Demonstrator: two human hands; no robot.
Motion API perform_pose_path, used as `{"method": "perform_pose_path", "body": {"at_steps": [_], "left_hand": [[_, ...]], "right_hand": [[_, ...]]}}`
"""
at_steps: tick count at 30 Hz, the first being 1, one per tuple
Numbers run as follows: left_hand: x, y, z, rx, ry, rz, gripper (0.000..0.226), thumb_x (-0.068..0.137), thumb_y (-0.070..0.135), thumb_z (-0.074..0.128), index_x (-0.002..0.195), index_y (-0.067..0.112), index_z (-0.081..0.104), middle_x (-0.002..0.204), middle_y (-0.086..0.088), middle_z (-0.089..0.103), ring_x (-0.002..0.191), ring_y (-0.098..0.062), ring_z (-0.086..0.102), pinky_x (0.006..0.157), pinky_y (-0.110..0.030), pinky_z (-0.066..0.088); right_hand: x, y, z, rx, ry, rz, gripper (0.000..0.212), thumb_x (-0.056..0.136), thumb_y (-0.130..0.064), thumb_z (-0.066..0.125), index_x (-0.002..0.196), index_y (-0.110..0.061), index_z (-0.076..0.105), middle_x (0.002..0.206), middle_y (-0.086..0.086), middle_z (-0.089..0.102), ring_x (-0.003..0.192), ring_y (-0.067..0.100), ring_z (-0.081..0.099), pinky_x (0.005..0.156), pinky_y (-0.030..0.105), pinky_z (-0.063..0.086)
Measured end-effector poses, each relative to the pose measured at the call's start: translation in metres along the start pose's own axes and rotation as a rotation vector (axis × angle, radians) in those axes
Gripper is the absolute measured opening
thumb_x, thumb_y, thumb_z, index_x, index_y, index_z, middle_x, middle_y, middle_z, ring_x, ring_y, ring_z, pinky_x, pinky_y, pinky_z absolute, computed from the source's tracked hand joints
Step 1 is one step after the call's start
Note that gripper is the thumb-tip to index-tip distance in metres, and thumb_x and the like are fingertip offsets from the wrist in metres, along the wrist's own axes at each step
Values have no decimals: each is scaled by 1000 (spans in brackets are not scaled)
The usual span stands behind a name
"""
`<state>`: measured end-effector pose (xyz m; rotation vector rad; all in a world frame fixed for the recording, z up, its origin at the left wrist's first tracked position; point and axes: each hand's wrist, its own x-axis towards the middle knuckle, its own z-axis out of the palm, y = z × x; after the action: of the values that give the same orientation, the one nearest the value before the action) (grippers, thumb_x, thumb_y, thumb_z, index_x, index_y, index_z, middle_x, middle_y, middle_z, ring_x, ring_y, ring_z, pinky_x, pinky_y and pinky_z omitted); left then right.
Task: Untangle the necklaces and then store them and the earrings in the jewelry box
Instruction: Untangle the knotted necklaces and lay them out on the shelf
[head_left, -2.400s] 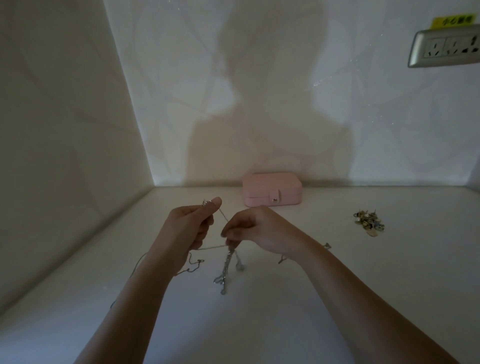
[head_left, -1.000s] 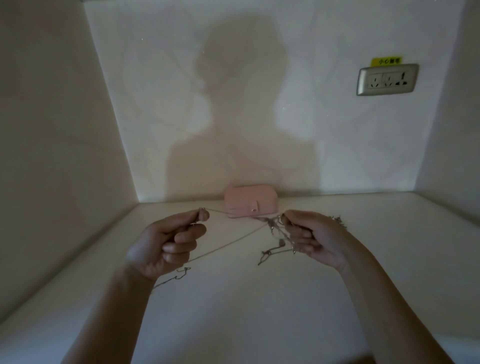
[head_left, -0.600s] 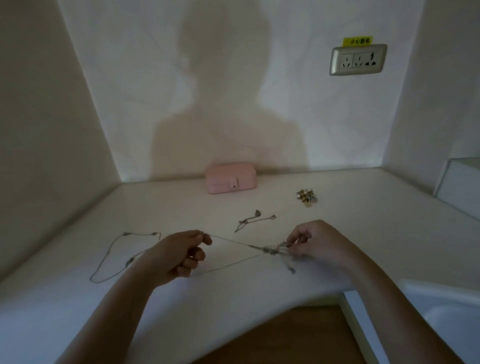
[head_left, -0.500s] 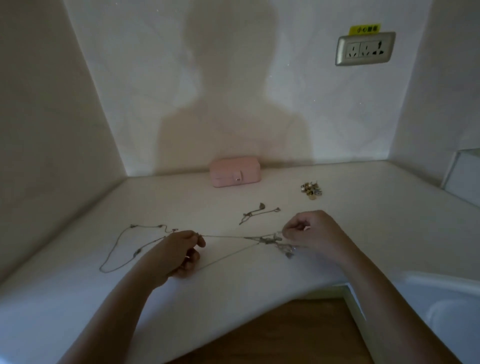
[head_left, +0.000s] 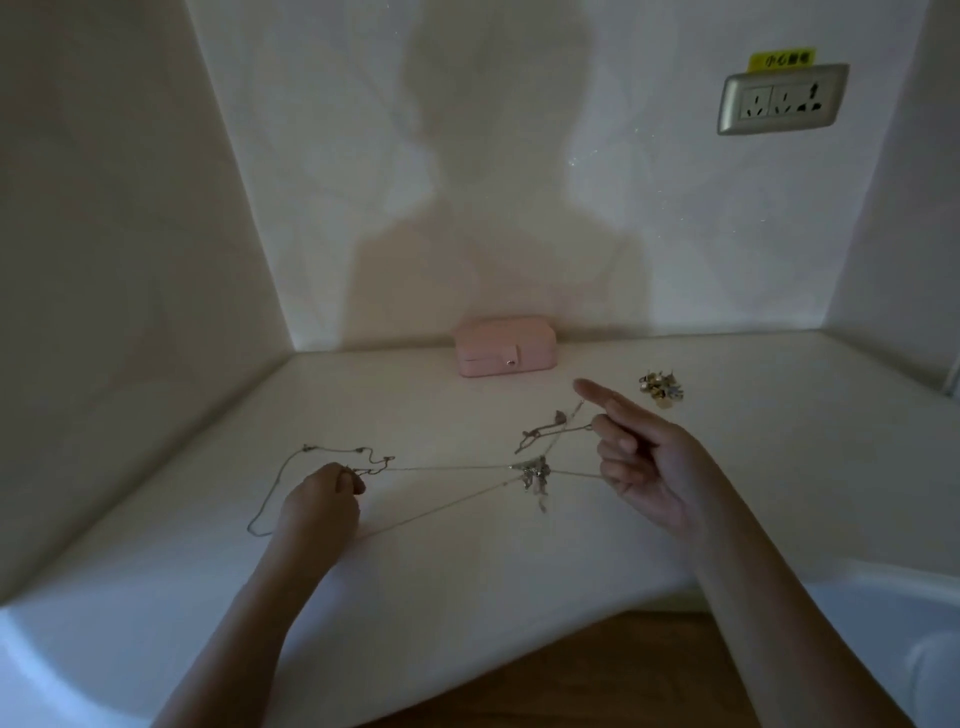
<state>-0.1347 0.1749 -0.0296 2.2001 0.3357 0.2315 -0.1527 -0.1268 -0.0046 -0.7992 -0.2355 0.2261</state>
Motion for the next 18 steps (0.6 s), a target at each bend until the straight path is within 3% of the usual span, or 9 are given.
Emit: {"method": "perform_pose_path", "body": {"at_steps": [3, 6, 8, 10, 13, 15, 18], "left_hand": [[1, -10, -4, -159, 55, -76, 26, 98, 5, 33, 91, -5, 56, 70, -17, 52, 65, -26, 45, 60, -32, 34], [-6, -12, -5, -71, 93, -37, 26, 97, 4, 33, 87, 0, 56, 80, -18, 57, 72, -28, 49, 65, -33, 35], [-15, -6, -8, 212, 89, 25, 23, 97, 6, 38, 87, 4, 59, 88, -11, 58, 80, -25, 49, 67, -30, 33], [-26, 3, -10, 464, 64, 113, 23, 97, 13, 42, 93, 5, 64, 92, -7, 62, 81, -22, 51, 65, -30, 36], [-39, 20, -8, 597, 62, 332, 23, 94, 26, 54, 114, 18, 62, 119, -6, 60, 105, -22, 56, 89, -30, 44], [-39, 37, 2, 462, -48, 529, 36, 90, 32, 63, 125, 28, 57, 128, 8, 51, 118, -13, 48, 101, -28, 38], [-42, 69, 29, 244, -514, 645, 40, 87, 34, 67, 125, 32, 56, 123, 20, 54, 110, 4, 50, 101, -18, 39]], "right_hand": [[-5, 5, -14, 112, -58, -65, 47, 58, -18, 89, 102, -8, 75, 67, -1, 55, 44, 4, 40, 45, 16, 46], [-9, 7, -16, 78, -27, -108, 35, 61, -21, 86, 91, -8, 76, 89, 7, 69, 51, 7, 52, 54, 19, 53], [-11, 8, -9, -148, 34, -25, 22, 76, -22, 68, 89, -5, 73, 97, 11, 70, 49, 7, 47, 48, 18, 48], [-11, 10, -5, -405, 85, 52, 23, 85, -19, 54, 91, -2, 68, 98, 12, 70, 47, 7, 41, 43, 17, 41], [-9, 10, 3, -577, 57, 72, 22, 96, -14, 46, 91, -4, 66, 99, 10, 70, 44, 6, 31, 42, 18, 22], [-7, 8, 11, -655, 15, 85, 24, 100, -14, 43, 93, -4, 64, 98, 6, 68, 45, 6, 28, 46, 22, 14], [-4, 2, 27, -670, -94, 115, 22, 99, -18, 44, 94, -4, 61, 94, 6, 64, 46, 7, 25, 45, 18, 16]]}}
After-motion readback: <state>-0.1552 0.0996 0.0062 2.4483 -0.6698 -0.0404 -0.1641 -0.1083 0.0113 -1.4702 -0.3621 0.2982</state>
